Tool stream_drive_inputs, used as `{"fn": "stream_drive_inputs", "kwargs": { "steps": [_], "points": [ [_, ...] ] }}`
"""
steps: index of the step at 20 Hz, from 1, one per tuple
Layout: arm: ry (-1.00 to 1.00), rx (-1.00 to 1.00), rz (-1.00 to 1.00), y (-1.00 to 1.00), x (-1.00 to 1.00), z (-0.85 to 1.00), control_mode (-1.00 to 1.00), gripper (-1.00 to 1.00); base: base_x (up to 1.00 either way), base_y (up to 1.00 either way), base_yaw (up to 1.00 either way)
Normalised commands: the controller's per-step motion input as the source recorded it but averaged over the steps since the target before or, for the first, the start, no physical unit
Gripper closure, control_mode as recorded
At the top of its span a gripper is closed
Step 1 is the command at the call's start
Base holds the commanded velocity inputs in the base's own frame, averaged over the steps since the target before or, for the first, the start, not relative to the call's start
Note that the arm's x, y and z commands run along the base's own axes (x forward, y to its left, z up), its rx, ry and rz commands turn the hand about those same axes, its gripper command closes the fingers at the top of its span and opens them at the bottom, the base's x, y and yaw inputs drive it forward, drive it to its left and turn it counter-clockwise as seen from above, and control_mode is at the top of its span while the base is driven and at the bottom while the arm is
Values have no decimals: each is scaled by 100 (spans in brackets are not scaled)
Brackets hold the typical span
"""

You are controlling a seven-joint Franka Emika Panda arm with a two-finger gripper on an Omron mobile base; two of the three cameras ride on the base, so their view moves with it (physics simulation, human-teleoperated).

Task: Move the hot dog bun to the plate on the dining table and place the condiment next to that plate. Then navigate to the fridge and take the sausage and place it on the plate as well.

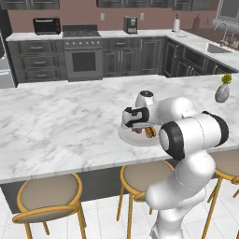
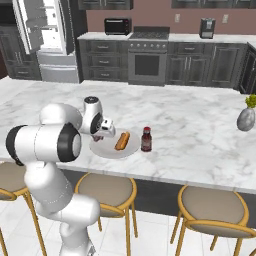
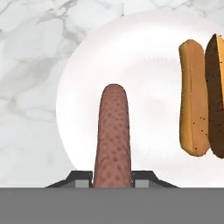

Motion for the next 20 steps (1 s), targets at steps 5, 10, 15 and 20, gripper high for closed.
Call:
{"fn": "stream_drive_inputs", "kwargs": {
  "steps": [5, 10, 15, 20],
  "points": [
    [3, -2, -3, 0, 32, -34, -100, 100, 0, 0, 0],
    [0, -2, -6, -1, 9, -27, -100, 100, 0, 0, 0],
    [0, 0, -3, -14, 0, -20, -100, 100, 0, 0, 0],
    [0, 0, 0, -30, 9, -18, -100, 100, 0, 0, 0]
  ]
}}
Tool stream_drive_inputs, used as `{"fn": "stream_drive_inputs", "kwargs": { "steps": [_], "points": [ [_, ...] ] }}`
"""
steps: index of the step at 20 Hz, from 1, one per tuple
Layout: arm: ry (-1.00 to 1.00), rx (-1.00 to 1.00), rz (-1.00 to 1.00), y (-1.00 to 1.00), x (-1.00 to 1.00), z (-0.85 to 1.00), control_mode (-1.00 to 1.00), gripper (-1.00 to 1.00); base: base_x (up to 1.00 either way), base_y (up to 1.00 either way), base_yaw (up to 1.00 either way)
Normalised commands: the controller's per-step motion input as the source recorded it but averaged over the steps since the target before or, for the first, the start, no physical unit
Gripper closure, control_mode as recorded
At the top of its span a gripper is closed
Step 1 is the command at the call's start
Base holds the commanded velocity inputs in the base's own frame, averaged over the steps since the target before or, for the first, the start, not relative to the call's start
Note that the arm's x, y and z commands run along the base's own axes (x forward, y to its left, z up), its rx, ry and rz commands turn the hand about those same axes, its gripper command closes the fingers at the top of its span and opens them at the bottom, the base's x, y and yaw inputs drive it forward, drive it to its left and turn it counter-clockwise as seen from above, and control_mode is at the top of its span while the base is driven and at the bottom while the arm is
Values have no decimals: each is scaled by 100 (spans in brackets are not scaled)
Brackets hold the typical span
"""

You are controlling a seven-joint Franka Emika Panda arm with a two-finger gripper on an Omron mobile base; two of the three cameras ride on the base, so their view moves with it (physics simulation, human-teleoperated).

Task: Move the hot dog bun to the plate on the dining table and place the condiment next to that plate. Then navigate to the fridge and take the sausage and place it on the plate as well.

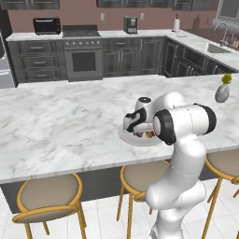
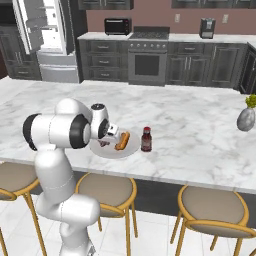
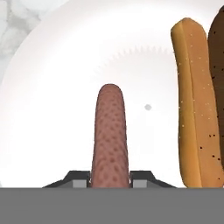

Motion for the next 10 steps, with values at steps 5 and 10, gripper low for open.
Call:
{"fn": "stream_drive_inputs", "kwargs": {
  "steps": [5, 10],
  "points": [
    [-1, 0, 0, -10, 10, -15, -100, 100, 0, 0, 0],
    [-1, -2, 0, 4, 10, -12, -100, -100, 0, 0, 0]
  ]
}}
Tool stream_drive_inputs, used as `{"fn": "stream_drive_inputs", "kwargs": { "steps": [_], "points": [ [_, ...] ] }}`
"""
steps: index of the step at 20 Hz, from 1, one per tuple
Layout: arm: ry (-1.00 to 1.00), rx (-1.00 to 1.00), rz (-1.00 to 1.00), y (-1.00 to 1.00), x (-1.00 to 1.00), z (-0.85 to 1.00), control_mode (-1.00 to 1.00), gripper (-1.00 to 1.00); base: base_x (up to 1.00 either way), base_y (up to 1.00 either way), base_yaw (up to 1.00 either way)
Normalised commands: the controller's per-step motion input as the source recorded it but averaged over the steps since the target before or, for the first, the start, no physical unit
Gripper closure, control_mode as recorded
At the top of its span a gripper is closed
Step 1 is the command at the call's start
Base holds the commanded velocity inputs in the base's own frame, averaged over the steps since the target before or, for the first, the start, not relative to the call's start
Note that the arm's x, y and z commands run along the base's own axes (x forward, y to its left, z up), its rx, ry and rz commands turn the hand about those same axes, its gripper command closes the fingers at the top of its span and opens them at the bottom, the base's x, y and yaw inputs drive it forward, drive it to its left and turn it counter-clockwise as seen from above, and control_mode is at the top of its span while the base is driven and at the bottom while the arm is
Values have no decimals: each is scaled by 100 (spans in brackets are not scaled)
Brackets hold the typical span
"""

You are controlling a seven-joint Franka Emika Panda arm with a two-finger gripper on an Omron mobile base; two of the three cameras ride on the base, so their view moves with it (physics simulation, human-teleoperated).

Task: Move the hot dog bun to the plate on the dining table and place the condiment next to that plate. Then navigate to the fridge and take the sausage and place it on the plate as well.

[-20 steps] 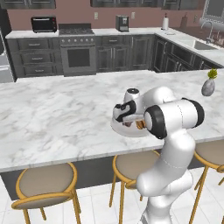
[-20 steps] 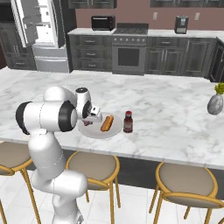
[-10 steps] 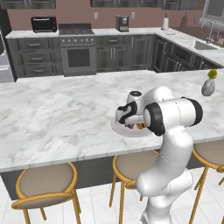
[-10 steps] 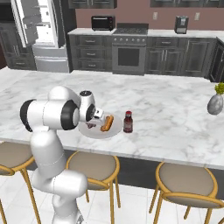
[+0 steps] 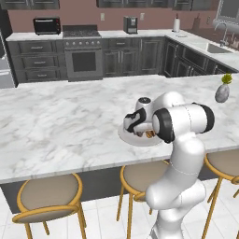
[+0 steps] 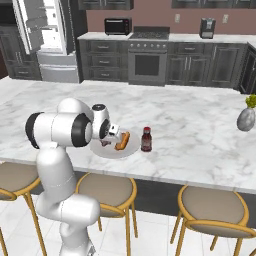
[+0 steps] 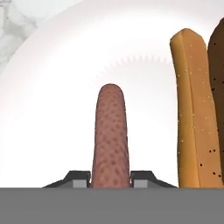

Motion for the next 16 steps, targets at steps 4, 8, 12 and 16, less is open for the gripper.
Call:
{"fn": "stream_drive_inputs", "kwargs": {
  "steps": [4, 8, 12, 16],
  "points": [
    [-1, -1, 0, 0, 0, -2, -100, -100, 0, 0, 0],
    [-2, -4, 0, 0, -3, 18, -100, -100, 0, 0, 0],
    [-5, -1, 0, 0, -11, 67, -100, -100, 0, 0, 0],
    [-13, 0, 0, 1, -46, 100, -100, -100, 0, 0, 0]
  ]
}}
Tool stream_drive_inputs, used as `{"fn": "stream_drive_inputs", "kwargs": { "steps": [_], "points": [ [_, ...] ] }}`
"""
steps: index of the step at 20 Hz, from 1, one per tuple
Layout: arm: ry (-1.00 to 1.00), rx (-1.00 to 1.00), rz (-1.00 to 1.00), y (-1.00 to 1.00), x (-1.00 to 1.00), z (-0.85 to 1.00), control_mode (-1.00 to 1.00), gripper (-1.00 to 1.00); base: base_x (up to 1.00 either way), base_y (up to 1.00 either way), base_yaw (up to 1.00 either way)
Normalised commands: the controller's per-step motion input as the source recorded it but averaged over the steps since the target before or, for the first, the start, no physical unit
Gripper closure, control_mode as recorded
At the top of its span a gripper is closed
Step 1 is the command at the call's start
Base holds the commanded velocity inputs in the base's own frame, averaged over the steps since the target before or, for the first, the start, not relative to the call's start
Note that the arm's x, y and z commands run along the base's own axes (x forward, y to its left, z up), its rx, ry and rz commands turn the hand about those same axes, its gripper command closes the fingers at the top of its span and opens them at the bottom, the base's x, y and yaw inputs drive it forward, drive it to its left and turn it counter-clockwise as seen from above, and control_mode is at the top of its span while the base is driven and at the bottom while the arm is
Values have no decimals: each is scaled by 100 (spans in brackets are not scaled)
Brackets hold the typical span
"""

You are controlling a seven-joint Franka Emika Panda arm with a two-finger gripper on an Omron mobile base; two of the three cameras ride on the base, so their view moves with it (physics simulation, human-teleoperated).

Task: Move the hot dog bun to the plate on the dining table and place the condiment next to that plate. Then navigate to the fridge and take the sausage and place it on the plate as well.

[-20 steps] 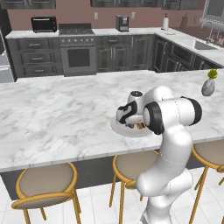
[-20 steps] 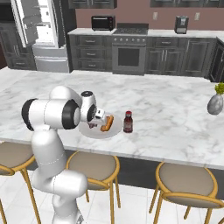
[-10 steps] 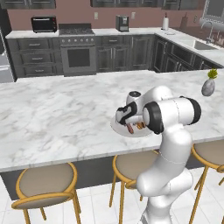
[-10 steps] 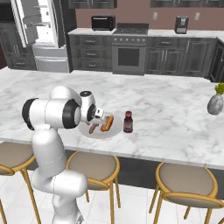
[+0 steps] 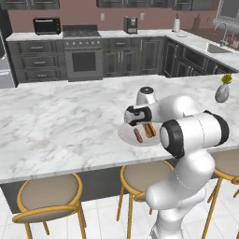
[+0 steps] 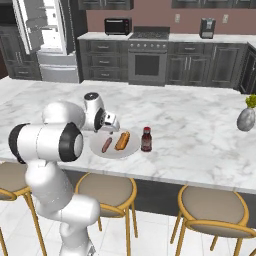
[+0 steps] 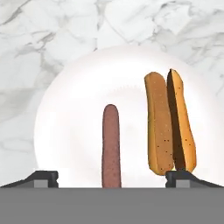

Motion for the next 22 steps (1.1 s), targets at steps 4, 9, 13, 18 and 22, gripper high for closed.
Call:
{"fn": "stream_drive_inputs", "kwargs": {
  "steps": [4, 9, 13, 18, 22],
  "points": [
    [-2, 0, 0, 0, -54, 100, -100, -100, 0, 0, 0],
    [0, 0, 0, 0, -79, 85, -100, -100, 0, 0, 0],
    [0, 0, 0, -2, -100, 40, -100, -100, 0, 0, 0],
    [0, 0, -1, -4, -100, 31, -100, -100, 0, 0, 0],
    [0, 0, -1, -4, -100, 15, -100, -100, 0, 0, 0]
  ]
}}
